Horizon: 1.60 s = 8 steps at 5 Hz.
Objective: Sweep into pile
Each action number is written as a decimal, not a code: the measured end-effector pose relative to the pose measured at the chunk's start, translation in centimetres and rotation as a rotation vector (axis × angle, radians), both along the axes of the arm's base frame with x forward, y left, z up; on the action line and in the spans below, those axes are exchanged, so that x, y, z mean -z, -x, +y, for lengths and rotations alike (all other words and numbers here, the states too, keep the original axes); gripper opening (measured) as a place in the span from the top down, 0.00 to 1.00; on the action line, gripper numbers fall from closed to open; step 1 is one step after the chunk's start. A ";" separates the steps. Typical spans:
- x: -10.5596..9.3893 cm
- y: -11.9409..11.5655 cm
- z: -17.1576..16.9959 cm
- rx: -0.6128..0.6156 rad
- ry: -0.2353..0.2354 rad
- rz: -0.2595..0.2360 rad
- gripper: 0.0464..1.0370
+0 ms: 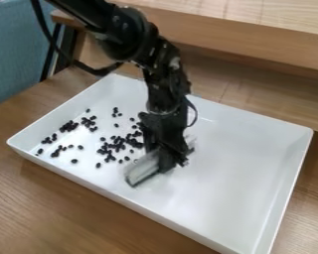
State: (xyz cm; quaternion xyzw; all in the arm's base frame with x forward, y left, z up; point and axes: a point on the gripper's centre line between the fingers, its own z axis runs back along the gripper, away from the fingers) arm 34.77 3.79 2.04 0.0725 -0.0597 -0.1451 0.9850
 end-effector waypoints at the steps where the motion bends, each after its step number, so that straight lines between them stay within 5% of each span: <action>1: 0.0 -0.3 2.0 -0.040 0.007 -0.002 0.64; 4: 0.1 0.6 7.5 -0.114 0.066 -0.040 0.64; 8: 0.1 0.8 11.8 -0.181 0.077 -0.030 0.65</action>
